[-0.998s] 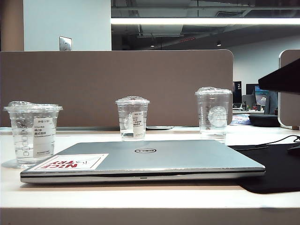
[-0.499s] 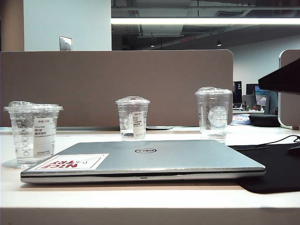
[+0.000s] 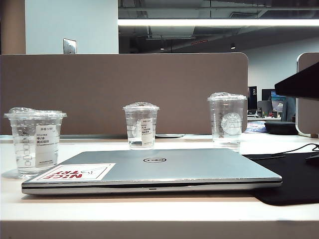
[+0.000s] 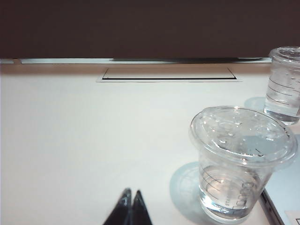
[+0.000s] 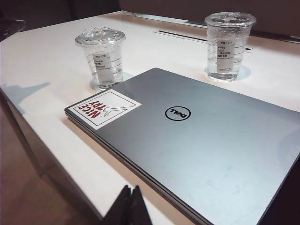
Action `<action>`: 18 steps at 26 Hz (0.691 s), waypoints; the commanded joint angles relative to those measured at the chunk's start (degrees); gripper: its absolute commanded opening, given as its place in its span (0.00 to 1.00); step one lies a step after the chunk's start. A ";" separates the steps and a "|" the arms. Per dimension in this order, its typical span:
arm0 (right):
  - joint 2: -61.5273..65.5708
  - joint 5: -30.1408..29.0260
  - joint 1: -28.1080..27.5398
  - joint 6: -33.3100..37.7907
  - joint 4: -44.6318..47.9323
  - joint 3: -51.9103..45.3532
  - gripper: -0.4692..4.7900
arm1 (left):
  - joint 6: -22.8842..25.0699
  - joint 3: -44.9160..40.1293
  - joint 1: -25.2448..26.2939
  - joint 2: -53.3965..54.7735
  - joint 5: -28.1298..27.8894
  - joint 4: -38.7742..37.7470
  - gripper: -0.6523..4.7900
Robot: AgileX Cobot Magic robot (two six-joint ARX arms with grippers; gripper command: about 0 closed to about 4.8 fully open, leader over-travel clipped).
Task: Pick up the coffee cup on the left and place it on the left side of the laptop.
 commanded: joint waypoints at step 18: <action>-3.67 -1.29 -31.21 0.20 2.80 -0.24 0.08 | 0.04 0.20 -0.07 0.00 0.00 0.39 0.11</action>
